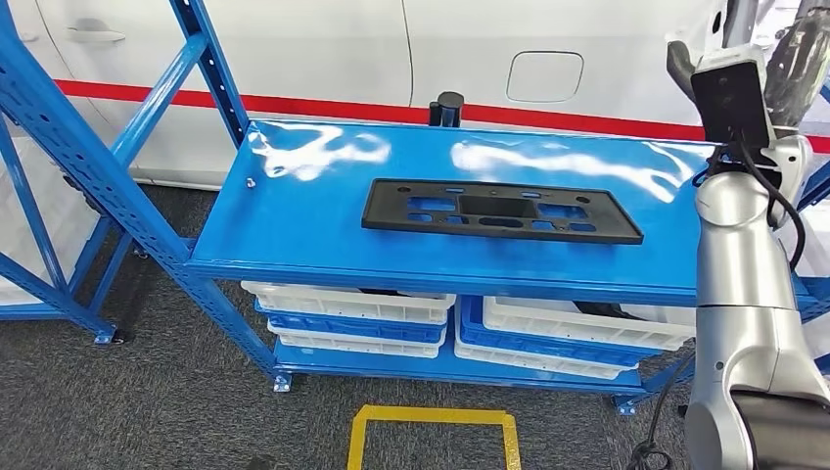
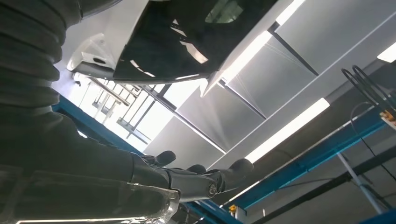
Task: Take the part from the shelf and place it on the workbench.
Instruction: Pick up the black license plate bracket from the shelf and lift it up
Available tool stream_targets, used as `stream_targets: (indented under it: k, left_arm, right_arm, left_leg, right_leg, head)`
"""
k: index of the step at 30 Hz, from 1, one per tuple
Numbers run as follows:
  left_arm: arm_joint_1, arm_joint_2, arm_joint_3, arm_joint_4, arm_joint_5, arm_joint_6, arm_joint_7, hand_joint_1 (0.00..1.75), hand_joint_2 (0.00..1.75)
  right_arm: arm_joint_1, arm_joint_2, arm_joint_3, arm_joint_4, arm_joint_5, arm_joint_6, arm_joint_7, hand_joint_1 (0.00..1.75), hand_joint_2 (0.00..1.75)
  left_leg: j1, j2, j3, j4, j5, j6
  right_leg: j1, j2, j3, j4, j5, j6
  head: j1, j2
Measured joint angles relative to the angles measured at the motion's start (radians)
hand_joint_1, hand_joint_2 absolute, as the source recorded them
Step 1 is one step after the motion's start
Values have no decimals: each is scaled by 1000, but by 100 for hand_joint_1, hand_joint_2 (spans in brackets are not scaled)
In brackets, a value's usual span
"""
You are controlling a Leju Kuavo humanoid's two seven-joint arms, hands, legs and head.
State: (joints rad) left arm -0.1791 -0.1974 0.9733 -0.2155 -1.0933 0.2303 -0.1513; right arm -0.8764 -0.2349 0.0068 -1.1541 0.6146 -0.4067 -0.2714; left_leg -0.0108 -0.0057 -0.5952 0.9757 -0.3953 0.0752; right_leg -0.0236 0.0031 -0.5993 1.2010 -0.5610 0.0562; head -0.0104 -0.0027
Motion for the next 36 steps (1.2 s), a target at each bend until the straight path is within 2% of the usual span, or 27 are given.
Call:
stream_targets:
  k: [1,2,3,4,5,6,7,8,10,11,16,19,22,25,26,27,29,30,31,32,33,34,35,36]
  left_arm:
    - [1,0,0,0,-1,-2,-2,0,0]
    - [2,-1,-1,0,-2,-3,-2,0,0]
    - [4,-1,-2,0,-3,-4,-2,0,0]
    - [4,-2,-2,0,-3,-4,-3,0,0]
    - [5,-3,-3,0,-4,-5,-3,0,0]
    - [5,-4,-4,0,-4,-5,-3,0,0]
    - [4,-4,-4,0,-4,-5,-3,0,0]
    - [4,-5,-4,0,-4,-5,-3,0,0]
    - [4,-5,-5,0,-4,-6,-3,0,0]
    - [4,-6,-6,1,-4,-6,-3,0,0]
    - [3,-6,-8,1,-4,-5,-3,0,0]
    - [4,-5,-8,1,-4,-5,-3,0,0]
    - [3,-5,-8,1,-5,-5,-3,0,0]
    - [4,-4,-9,1,-6,-5,-3,0,0]
    - [4,-4,-9,1,-7,-5,-2,0,0]
    - [3,-5,-9,1,-7,-5,-2,0,0]
    - [3,-6,-9,1,-5,-5,-1,0,0]
    - [4,-6,-9,1,-4,-5,0,0,0]
    - [5,-7,-9,1,-3,-5,0,0,0]
    - [5,-8,-9,1,-3,-5,0,0,0]
    - [6,-8,-9,1,-2,-5,0,0,0]
    - [6,-8,-9,1,-2,-5,0,0,0]
    - [5,-8,-9,1,-2,-5,0,0,0]
    - [5,-8,-9,1,-2,-5,0,0,0]
  right_arm:
    - [8,-2,-3,-3,0,1,1,0,175]
    - [16,-3,-7,-6,0,1,2,0,175]
    - [21,-4,-9,-8,0,2,2,0,175]
    - [25,-5,-11,-10,0,2,2,0,175]
    - [27,-6,-12,-13,0,2,2,0,175]
    - [28,-8,-13,-14,0,2,2,0,175]
    - [29,-8,-14,-16,0,3,2,0,175]
    - [29,-9,-15,-19,0,3,2,0,175]
    - [27,-9,-16,-26,0,4,2,0,175]
    - [27,-9,-17,-29,0,4,3,0,175]
    - [28,-9,-17,-32,0,4,3,0,175]
    - [29,-8,-17,-32,1,4,3,0,175]
    - [30,-8,-17,-33,4,6,3,0,175]
    - [35,-9,-18,-40,6,7,4,0,175]
    - [37,-10,-18,-43,8,7,5,0,175]
    - [39,-10,-18,-45,12,10,7,0,175]
    - [44,-10,-18,-48,23,23,14,0,175]
    - [49,-10,-18,-48,29,32,18,0,175]
    - [57,-10,-18,-48,35,41,21,0,175]
    - [64,-10,-18,-49,39,47,23,0,175]
    - [71,-9,-18,-51,44,52,23,0,175]
    - [76,-9,-18,-56,50,57,24,0,175]
    - [81,-9,-18,-61,58,62,25,0,175]
    - [85,-9,-18,-69,67,69,26,0,175]
  left_leg:
    - [-2,-4,5,0,-7,3]
    - [-5,-8,12,0,-15,6]
    - [-7,-12,20,1,-23,7]
    - [-9,-16,31,2,-32,7]
    - [-11,-18,40,2,-41,6]
    - [-13,-21,49,3,-49,3]
    - [-14,-22,54,3,-56,-1]
    - [-16,-23,56,5,-62,-4]
    - [-18,-22,56,8,-65,-2]
    - [-18,-21,56,8,-66,0]
    - [-17,-17,62,-7,-71,-6]
    - [-17,-16,62,-7,-74,-7]
    - [-21,-15,60,-6,-79,2]
    - [-19,-14,68,-20,-75,16]
    - [-17,-14,75,-25,-71,18]
    - [-15,-13,84,-28,-68,19]
    - [-13,-11,90,-29,-65,19]
    - [-12,-11,90,-28,-66,18]
    - [-11,-10,91,-28,-68,16]
    - [-8,-10,93,-27,-71,12]
    - [-4,-11,96,-25,-75,6]
    - [0,-12,99,-21,-82,-1]
    - [3,-13,102,-17,-90,-10]
    - [5,-14,101,-10,-97,-18]
  right_leg:
    - [1,0,-39,36,-28,-5]
    - [3,0,-65,42,-47,-7]
    - [3,0,-73,16,-46,-3]
    - [4,0,-67,-43,-15,5]
    - [7,0,-52,-110,40,13]
    - [9,0,-37,-170,94,16]
    - [13,0,-23,-210,138,13]
    - [16,0,-16,-225,167,5]
    - [17,0,-11,-229,181,-7]
    - [16,1,-11,-231,186,-9]
    - [17,3,-13,-231,178,-18]
    - [17,4,-12,-232,177,-20]
    - [13,4,-10,-235,178,-17]
    - [14,4,-12,-213,188,-3]
    - [15,4,-21,-194,181,-2]
    - [15,4,-36,-165,162,-5]
    - [12,4,-96,-49,106,-12]
    - [10,4,-128,15,84,-9]
    - [7,4,-151,55,72,0]
    - [2,3,-154,56,77,13]
    - [-3,3,-138,15,97,30]
    - [-10,2,-105,-59,130,47]
    - [-13,3,-74,-126,154,58]
    - [-13,4,-50,-178,164,56]
  head:
    - [0,0]
    - [0,0]
    - [0,0]
    - [0,0]
    - [0,0]
    - [-1,0]
    - [-1,0]
    - [-1,0]
    - [-1,0]
    - [-1,0]
    - [-1,0]
    - [-1,0]
    - [-1,0]
    - [-1,0]
    - [0,0]
    - [0,0]
    - [1,0]
    - [1,0]
    - [1,0]
    - [1,0]
    - [1,0]
    - [2,0]
    - [2,0]
    - [3,0]
